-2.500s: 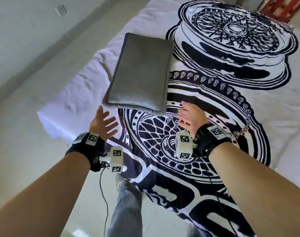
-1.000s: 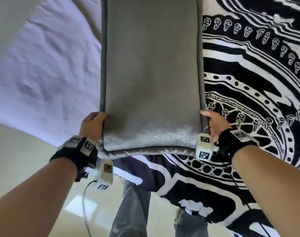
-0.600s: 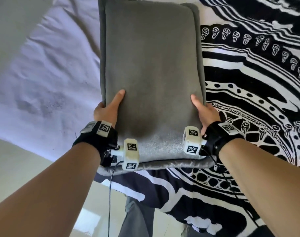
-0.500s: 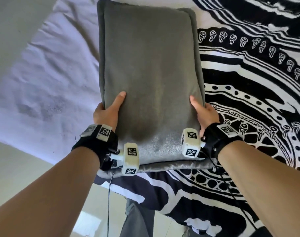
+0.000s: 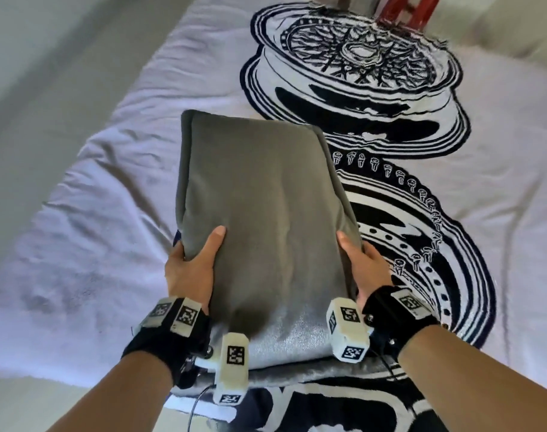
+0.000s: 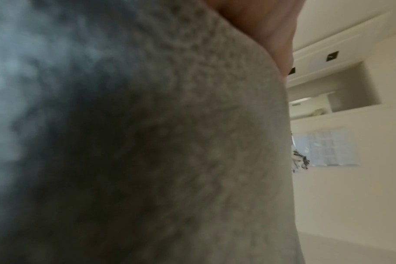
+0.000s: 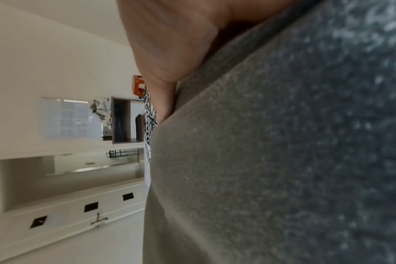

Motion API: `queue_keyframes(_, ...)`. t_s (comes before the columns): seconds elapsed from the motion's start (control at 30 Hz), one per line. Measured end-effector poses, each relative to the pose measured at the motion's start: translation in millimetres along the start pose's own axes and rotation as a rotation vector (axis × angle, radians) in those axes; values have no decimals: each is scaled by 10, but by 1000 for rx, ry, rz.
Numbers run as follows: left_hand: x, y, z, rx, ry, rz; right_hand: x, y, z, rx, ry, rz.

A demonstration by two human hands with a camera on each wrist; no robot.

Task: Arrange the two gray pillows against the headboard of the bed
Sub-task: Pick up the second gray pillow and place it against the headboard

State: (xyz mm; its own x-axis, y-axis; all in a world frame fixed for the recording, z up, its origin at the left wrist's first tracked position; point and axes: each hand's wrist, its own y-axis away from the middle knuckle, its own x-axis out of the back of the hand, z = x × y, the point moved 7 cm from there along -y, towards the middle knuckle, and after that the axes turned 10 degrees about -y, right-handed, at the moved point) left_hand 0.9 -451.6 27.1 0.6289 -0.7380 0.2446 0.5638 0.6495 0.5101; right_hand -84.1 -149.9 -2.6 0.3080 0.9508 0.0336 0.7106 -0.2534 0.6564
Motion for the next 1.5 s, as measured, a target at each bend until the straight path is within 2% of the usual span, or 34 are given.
queue_keyframes(0.1, -159, 341, 275, -24, -28, -63, 392, 302, -304, 15, -49, 53)
queue_keyframes(0.4, -1041, 1478, 1240, -183, -100, -271, 1739, 1092, -1312, 105, -282, 211)
queue_keyframes(0.63, -1876, 2712, 1525, -303, -154, -383, 3144, 1665, -1778, 196, -420, 345)
queue_keyframes(0.8, -2592, 3783, 1406, -368, -208, -463, 4395, 1933, -1802, 209, -517, 384)
queue_keyframes(0.9, -3125, 4554, 1138, -386, -208, -515, 5362, 2065, -1744, 236, -563, 429)
queue_keyframes(1.13, -4079, 5944, 522, -365, -257, -625, 7148, 2226, -1611, 263, -595, 588)
queue_keyframes(1.3, -4549, 6501, 312, -359, -304, -691, 7857, 2174, -1451, 233, -643, 648)
queue_keyframes(1.5, -5044, 6645, 12, -348, -338, -735, 8291, 2051, -1299, 204, -593, 735)
